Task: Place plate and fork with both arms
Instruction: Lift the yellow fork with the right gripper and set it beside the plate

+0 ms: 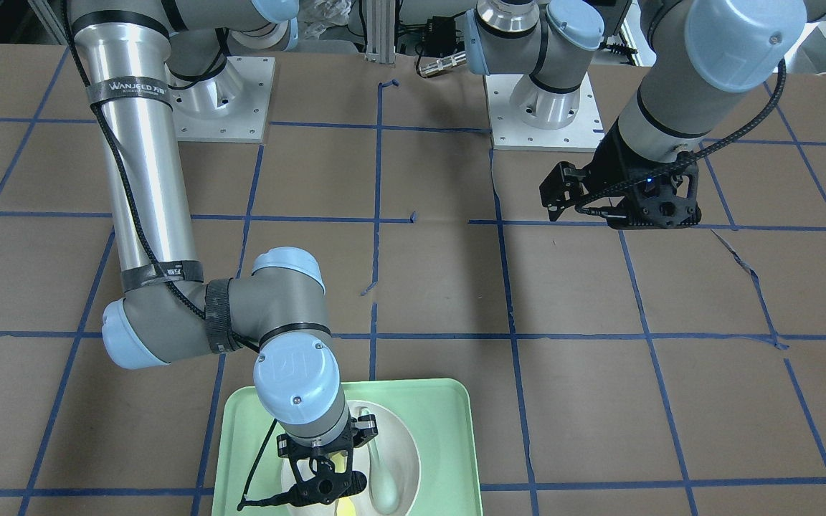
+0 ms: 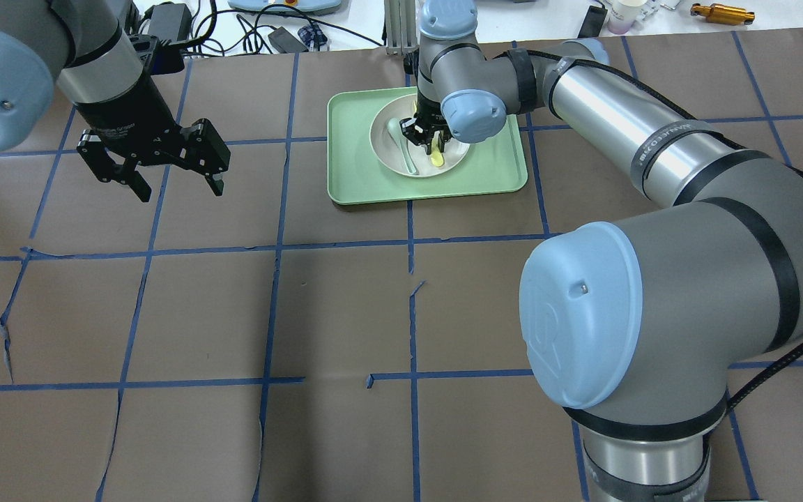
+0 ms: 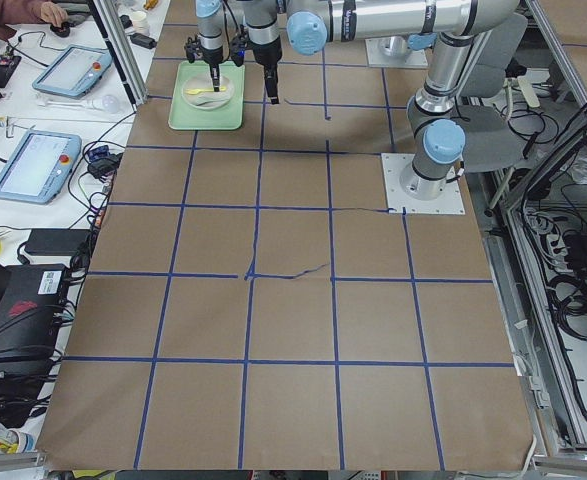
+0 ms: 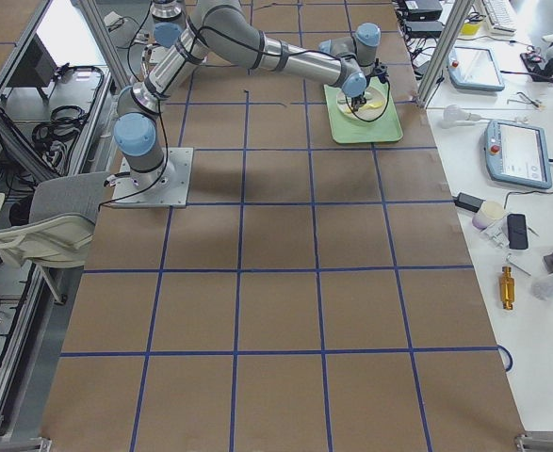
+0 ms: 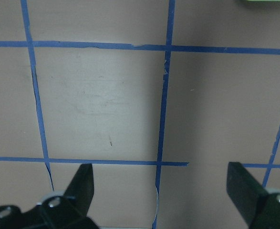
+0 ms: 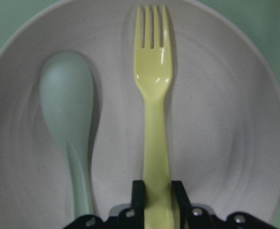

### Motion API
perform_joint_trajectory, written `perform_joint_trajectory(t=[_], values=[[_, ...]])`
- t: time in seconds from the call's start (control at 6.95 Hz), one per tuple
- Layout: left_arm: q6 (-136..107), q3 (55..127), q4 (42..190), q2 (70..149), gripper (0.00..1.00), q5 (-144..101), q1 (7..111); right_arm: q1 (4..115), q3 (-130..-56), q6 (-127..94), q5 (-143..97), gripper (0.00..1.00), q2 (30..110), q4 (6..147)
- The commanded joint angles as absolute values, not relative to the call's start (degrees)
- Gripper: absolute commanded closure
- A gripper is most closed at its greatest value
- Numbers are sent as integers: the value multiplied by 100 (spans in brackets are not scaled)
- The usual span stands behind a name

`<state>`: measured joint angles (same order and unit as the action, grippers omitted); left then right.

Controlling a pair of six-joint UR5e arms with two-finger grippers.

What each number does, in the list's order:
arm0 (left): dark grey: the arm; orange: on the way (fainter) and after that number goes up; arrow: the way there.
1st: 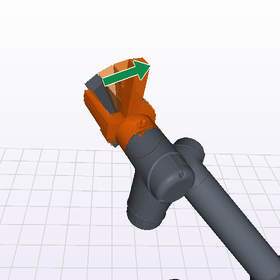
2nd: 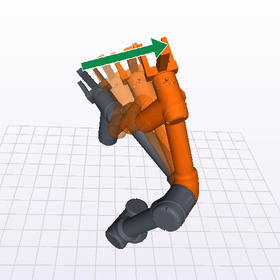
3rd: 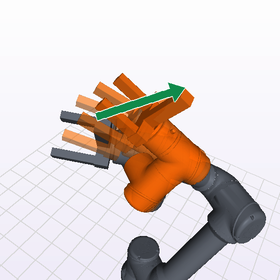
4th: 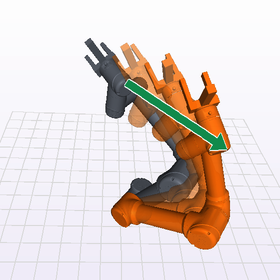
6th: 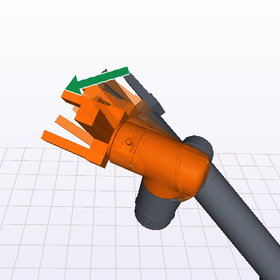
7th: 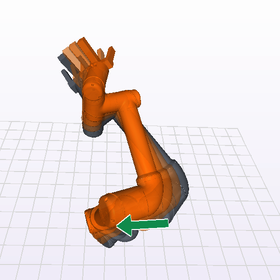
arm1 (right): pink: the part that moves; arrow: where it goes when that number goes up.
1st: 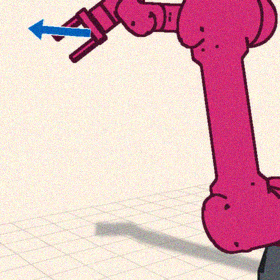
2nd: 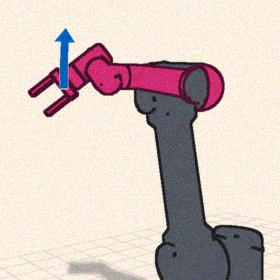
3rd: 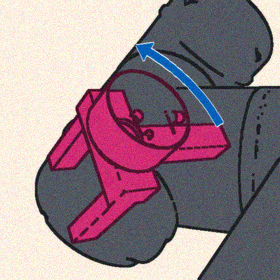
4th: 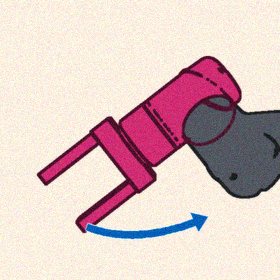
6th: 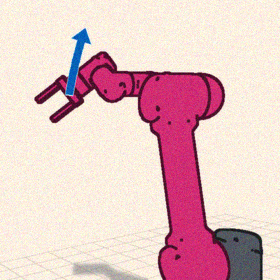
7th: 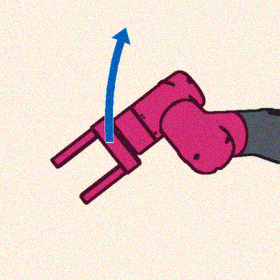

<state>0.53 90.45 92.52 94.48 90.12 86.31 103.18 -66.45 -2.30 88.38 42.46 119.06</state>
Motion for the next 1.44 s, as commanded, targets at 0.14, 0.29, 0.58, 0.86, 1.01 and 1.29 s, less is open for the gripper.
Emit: perform_joint_trajectory(t=[0.14,0.29,0.58,0.86,1.01,1.29], values=[[61,9245,9264,9492,0,8982,8587,10275,-6618,-491,9000,86,4560,11795],[62,9307,9168,9449,0,8974,8578,10196,-6696,-692,9026,86,4622,11795],[62,9456,8949,9492,0,8948,8578,9662,-7255,-818,9018,84,4989,11839],[53,9492,8824,9466,0,8921,8578,9545,-7996,-834,8930,84,5168,12381],[44,9492,8798,9466,0,8921,8587,9545,-7981,-835,8912,84,5116,12384],[53,9501,8798,9457,0,8903,8578,9545,-7980,-782,8912,69,5010,12637]])
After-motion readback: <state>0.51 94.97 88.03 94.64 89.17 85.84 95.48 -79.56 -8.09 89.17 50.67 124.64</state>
